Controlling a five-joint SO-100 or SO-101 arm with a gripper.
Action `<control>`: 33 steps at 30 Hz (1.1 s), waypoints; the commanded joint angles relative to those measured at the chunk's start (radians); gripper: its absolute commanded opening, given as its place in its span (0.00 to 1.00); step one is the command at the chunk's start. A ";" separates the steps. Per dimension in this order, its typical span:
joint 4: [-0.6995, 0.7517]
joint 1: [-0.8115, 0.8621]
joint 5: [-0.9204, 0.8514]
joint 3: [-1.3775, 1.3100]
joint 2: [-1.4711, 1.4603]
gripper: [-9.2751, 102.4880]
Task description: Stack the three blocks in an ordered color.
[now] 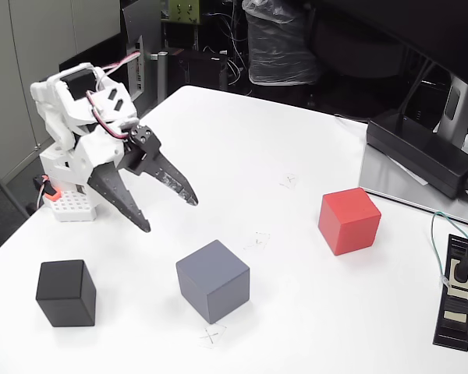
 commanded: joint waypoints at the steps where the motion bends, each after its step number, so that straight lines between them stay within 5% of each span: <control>1: 0.069 -0.028 0.032 -0.078 -0.003 0.35; 33: 0.328 -0.037 0.081 -0.342 -0.021 0.35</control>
